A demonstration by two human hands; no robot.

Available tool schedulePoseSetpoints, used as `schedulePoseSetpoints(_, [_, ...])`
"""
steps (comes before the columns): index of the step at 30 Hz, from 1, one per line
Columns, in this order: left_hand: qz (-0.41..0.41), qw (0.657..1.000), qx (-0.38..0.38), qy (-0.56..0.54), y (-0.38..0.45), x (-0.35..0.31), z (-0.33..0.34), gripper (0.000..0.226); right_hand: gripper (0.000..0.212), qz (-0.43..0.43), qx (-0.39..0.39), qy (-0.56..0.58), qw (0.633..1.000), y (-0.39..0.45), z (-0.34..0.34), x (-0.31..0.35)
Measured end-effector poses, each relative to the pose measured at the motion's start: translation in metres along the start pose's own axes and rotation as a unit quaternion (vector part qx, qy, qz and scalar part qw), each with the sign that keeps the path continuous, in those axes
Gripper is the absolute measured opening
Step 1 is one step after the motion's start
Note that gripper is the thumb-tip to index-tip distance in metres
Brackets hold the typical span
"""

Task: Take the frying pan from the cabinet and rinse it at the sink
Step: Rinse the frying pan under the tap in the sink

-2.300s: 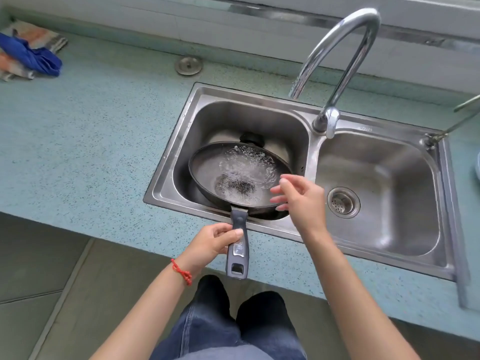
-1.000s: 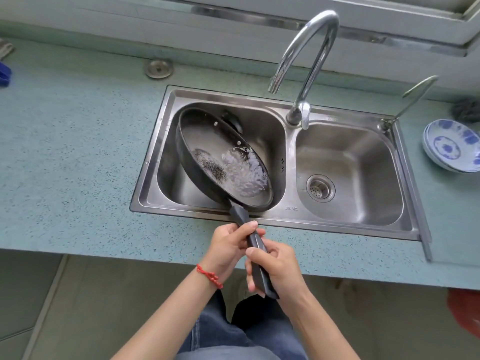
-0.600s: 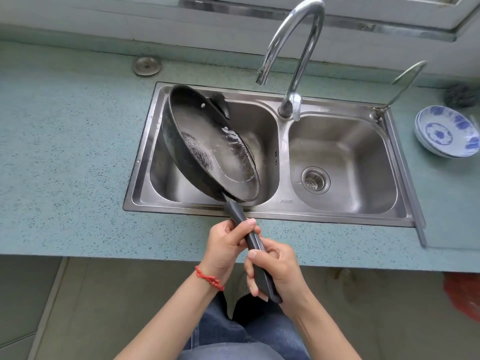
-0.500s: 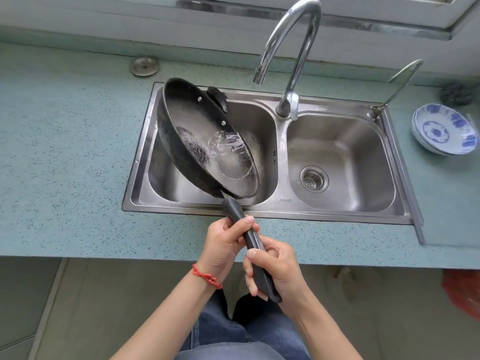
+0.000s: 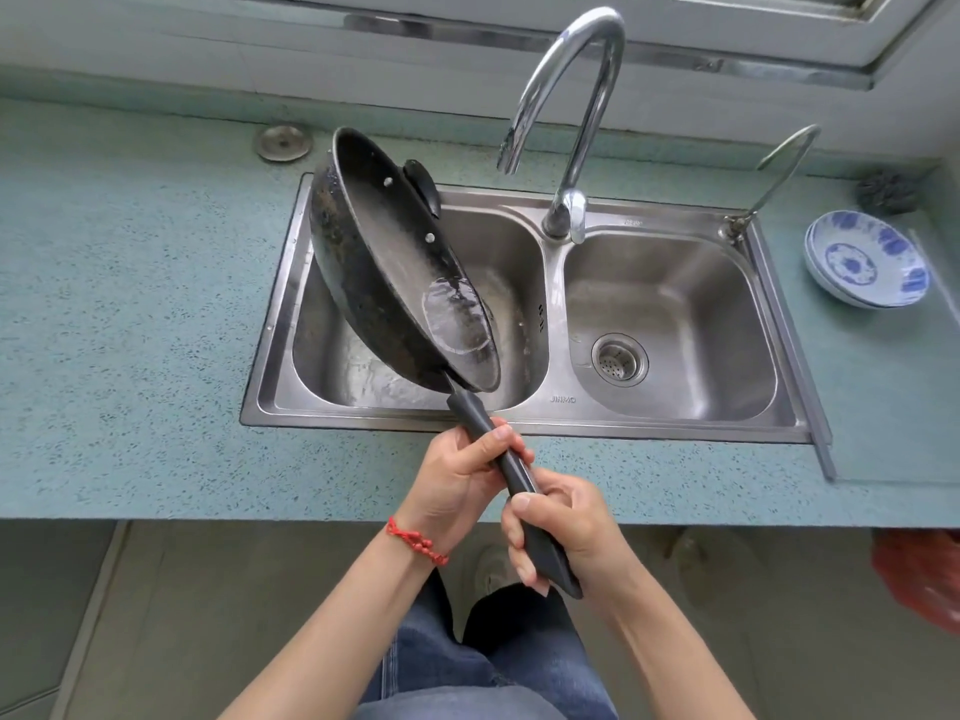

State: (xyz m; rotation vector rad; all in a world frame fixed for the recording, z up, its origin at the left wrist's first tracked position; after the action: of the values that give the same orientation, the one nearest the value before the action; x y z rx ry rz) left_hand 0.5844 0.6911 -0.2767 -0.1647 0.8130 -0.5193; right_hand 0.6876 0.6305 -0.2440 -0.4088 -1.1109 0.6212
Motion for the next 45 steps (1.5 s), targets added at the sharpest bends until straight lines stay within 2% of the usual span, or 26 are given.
schedulePoseSetpoints(7, [0.06,0.993,-0.011,0.102,-0.005,0.001,-0.003,0.006,0.002,0.04,-0.034,-0.081,0.995,0.0,0.0,0.003])
schedulePoseSetpoints(11, [0.099,0.98,-0.033,0.169,-0.005,-0.002,-0.003,0.016,0.015,0.055,-0.076,-0.141,0.986,0.004,0.008,-0.001])
schedulePoseSetpoints(13, [0.115,0.976,-0.038,0.179,-0.005,-0.004,-0.003,0.012,0.016,0.046,-0.091,-0.154,0.983,0.006,0.012,-0.002])
schedulePoseSetpoints(16, [0.126,0.973,-0.046,0.19,-0.006,-0.007,-0.002,0.009,0.004,0.026,-0.092,-0.134,0.986,0.006,0.019,-0.002])
schedulePoseSetpoints(18, [0.128,0.97,-0.05,0.199,-0.007,-0.008,-0.002,0.013,0.018,0.022,-0.086,-0.114,0.99,0.005,0.019,-0.005])
schedulePoseSetpoints(21, [0.13,0.966,-0.068,0.212,-0.008,-0.008,-0.001,0.019,0.008,0.009,-0.078,-0.09,0.993,0.004,0.021,-0.006])
schedulePoseSetpoints(30, [0.139,0.953,-0.097,0.251,-0.014,-0.018,-0.003,0.014,0.008,0.016,-0.036,-0.038,0.999,0.005,0.028,-0.002])
schedulePoseSetpoints(39, [0.15,0.94,-0.115,0.284,-0.019,-0.025,-0.006,0.013,0.023,0.001,0.025,0.017,1.0,0.01,0.031,-0.004])
schedulePoseSetpoints(45, [0.163,0.933,-0.123,0.296,-0.022,-0.027,-0.007,0.014,0.017,0.006,0.06,0.067,0.996,0.011,0.032,-0.007])
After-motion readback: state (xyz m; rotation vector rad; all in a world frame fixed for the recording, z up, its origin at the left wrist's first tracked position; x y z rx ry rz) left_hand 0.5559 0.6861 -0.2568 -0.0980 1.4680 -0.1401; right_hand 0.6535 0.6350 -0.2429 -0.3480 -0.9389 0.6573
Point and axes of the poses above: each hand's wrist, its own y-axis towards the middle knuckle, its own z-axis out of the palm, x = y × z, the point moved 1 cm from there along y, towards the middle knuckle, and after that the axes turned 10 degrees about z, right-handed, at the moved point
